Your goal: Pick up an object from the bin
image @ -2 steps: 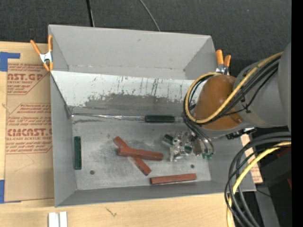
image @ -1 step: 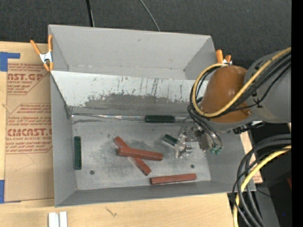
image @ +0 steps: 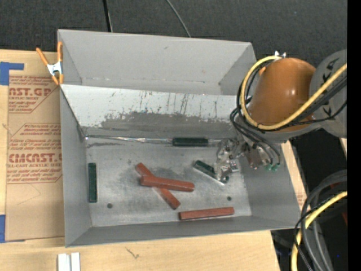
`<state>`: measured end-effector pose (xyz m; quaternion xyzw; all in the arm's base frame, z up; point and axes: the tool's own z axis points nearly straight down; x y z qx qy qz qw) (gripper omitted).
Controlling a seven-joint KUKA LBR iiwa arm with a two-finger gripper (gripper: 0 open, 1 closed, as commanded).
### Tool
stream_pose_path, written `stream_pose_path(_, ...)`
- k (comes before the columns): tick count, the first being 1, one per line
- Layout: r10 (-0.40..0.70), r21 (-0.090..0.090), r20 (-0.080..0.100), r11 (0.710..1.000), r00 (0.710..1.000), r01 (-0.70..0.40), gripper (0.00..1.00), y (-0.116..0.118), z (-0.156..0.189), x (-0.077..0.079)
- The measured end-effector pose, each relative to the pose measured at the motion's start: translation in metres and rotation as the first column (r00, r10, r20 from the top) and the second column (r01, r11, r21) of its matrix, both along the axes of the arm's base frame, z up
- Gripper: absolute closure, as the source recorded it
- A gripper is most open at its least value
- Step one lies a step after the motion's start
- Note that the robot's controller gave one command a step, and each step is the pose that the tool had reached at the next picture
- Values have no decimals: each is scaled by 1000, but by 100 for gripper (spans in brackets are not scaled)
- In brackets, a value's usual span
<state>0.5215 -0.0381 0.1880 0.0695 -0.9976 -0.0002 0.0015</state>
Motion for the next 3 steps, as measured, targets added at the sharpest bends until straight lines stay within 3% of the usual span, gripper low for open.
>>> stream_pose_path(1,69,1,2,998,998,-69,100,-4,60,1)
stream_pose_path(2,154,0,9,988,988,-154,0,-5,-50,-1)
stream_pose_path(3,197,-2,17,980,980,-197,100,-5,-113,2)
